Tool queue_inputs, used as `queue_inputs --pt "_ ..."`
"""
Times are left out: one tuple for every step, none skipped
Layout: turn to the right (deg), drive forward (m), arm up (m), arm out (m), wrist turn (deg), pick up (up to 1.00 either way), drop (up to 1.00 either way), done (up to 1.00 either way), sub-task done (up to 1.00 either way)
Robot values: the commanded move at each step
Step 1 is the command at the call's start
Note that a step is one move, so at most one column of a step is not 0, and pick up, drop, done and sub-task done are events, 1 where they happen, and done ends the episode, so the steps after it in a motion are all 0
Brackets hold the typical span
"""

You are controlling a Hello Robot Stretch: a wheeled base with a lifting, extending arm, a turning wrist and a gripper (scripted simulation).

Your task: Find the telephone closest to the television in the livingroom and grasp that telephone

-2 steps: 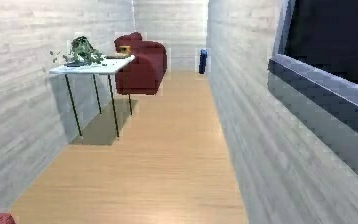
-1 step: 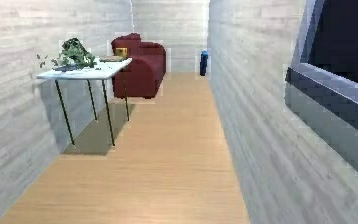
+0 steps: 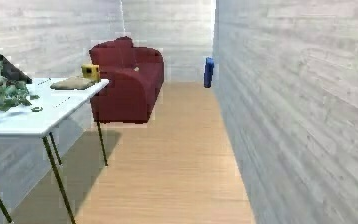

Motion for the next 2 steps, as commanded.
queue_inputs --pt "0.0 1.00 0.00 0.00 0.0 0.00 0.00 0.00 0.00" --pt "0.0 1.00 0.00 0.00 0.0 0.00 0.00 0.00 0.00"
